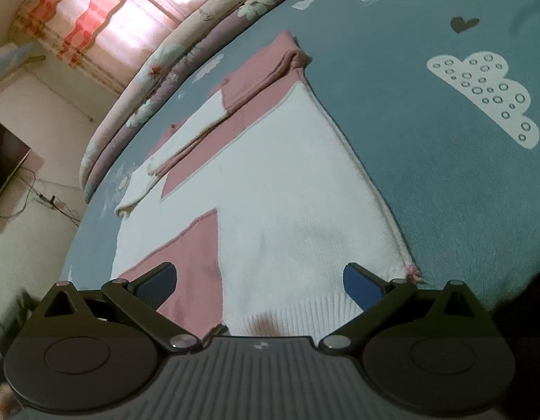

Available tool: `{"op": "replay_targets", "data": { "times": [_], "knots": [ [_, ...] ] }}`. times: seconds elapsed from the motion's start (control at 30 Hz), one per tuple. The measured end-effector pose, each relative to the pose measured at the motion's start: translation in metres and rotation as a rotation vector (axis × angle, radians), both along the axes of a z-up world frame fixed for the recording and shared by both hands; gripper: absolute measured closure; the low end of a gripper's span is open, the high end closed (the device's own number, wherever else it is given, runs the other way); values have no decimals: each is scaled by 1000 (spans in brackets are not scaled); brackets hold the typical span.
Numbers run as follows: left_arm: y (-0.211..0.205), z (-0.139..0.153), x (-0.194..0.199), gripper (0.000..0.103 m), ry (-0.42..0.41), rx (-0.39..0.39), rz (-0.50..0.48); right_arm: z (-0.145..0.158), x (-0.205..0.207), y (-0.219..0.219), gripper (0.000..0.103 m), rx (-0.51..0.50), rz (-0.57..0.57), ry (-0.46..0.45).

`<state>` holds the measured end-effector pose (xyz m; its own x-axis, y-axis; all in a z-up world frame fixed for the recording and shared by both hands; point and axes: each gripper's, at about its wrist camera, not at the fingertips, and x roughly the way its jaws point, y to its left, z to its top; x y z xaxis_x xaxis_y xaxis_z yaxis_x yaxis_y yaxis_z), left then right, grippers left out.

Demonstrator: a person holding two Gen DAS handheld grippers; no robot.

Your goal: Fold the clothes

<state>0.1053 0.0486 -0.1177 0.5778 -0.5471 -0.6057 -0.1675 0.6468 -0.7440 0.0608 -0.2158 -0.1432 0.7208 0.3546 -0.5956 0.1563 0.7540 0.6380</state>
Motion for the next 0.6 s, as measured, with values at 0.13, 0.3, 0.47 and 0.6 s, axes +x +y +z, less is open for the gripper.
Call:
{"op": "replay_targets", "data": {
  "times": [0.13, 0.3, 0.47, 0.6],
  "knots": [
    [-18, -5, 25, 9, -36, -88, -51, -1, -2, 6, 0, -38, -1, -25],
    [-32, -32, 28, 9, 10, -108, -73, 4, -2, 17, 0, -126, 28, -12],
    [-19, -32, 3, 9, 19, -143, -48, 7, -4, 30, 0, -201, 23, -7],
    [-9, -16, -11, 9, -12, -94, -4, 19, -1, 46, 0, -268, 24, 10]
  ]
}}
